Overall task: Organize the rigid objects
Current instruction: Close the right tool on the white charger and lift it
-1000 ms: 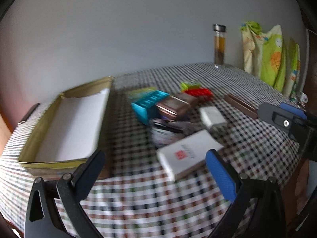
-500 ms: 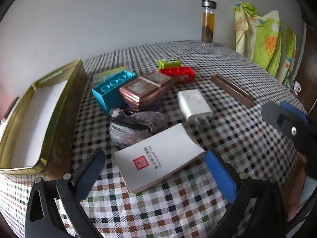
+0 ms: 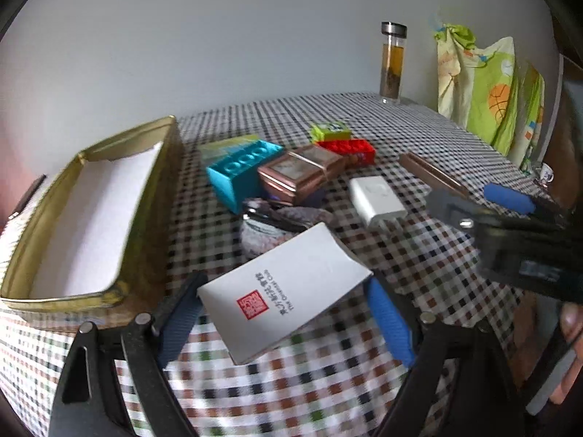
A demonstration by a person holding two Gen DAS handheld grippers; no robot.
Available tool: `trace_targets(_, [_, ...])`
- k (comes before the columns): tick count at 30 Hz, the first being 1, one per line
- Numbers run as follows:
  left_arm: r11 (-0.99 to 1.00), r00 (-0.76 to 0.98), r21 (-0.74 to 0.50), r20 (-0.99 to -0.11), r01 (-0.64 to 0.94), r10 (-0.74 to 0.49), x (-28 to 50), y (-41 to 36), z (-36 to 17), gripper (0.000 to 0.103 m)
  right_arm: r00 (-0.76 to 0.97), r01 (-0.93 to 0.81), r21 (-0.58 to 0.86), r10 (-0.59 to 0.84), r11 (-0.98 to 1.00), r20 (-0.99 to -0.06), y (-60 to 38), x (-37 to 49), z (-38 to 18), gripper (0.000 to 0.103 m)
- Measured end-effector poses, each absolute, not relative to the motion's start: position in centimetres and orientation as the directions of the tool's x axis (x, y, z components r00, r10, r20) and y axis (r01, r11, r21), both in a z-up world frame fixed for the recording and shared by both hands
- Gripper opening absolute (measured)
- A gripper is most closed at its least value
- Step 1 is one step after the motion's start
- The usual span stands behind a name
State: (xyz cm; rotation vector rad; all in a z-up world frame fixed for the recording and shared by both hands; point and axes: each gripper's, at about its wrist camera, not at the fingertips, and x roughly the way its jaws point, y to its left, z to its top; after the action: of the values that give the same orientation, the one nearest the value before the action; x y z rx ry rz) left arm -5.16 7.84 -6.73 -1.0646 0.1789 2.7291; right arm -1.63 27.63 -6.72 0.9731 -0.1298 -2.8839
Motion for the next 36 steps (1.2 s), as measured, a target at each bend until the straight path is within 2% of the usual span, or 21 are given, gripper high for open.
trace_targets(3, [-0.972,-0.735,0.057,-0.664,-0.229,0.134,-5.0,7.5,-6.7,0.088,-0.756,0.066,0.054,-0.085,-0.996,-0.648,26.1,-3.7,-7.3,0.102])
trace_targets(7, [-0.972,-0.754,0.055,-0.642,-0.230,0.142,-4.7,6.9,-6.4,0.088,-0.729,0.079,0.062,-0.100,-0.995,-0.678,25.3,-5.7,-7.4,0.100])
trace_targets(11, [-0.969,-0.767,0.045,-0.620,-0.245,0.165,-4.5,6.7,-6.1,0.088,-0.703,0.092,0.055,-0.104,-0.994,-0.703,24.6,-7.0,-7.6,0.085])
trace_targets(13, [-0.967,-0.766,0.047,-0.620,-0.250,0.168,-4.6,6.9,-6.3,0.088,-0.692,0.097,0.063,-0.112,-0.993,-0.713,24.1,-7.7,-7.8,0.084])
trace_targets(15, [-0.967,-0.766,0.047,-0.621,-0.251,0.168,-4.7,7.0,-6.6,0.088,-0.674,0.110,0.069,-0.126,-0.991,-0.728,23.7,-7.8,-8.1,0.076])
trace_targets(18, [-0.967,-0.764,0.038,-0.621,-0.251,0.174,-4.8,7.0,-6.8,0.088,-0.657,0.135,0.077,-0.147,-0.988,-0.740,23.2,-7.8,-8.4,0.075])
trace_targets(22, [-0.967,-0.773,0.046,-0.611,-0.252,0.172,-4.5,7.0,-6.8,0.088,-0.655,0.129,0.069,-0.138,-0.989,-0.743,23.3,-7.7,-8.5,0.064])
trace_targets(26, [-0.968,-0.779,0.038,-0.602,-0.247,0.175,-4.4,6.8,-6.7,0.088,-0.667,0.127,0.070,-0.138,-0.989,-0.732,23.5,-7.5,-8.7,0.043])
trace_targets(27, [-0.968,-0.780,0.035,-0.600,-0.247,0.178,-4.3,6.7,-6.7,0.088,-0.669,0.129,0.070,-0.139,-0.989,-0.730,23.5,-7.5,-8.7,0.041])
trace_targets(32, [-0.970,-0.794,0.034,-0.582,-0.242,0.177,-3.9,6.5,-6.6,0.088,-0.672,0.164,0.136,-0.212,-0.977,-0.710,24.0,-7.5,-8.6,0.041])
trace_targets(36, [-0.969,-0.813,0.041,-0.554,-0.243,0.180,-3.4,6.5,-6.2,0.088,-0.733,0.181,0.160,-0.241,-0.970,-0.636,24.3,-6.2,-7.7,0.041])
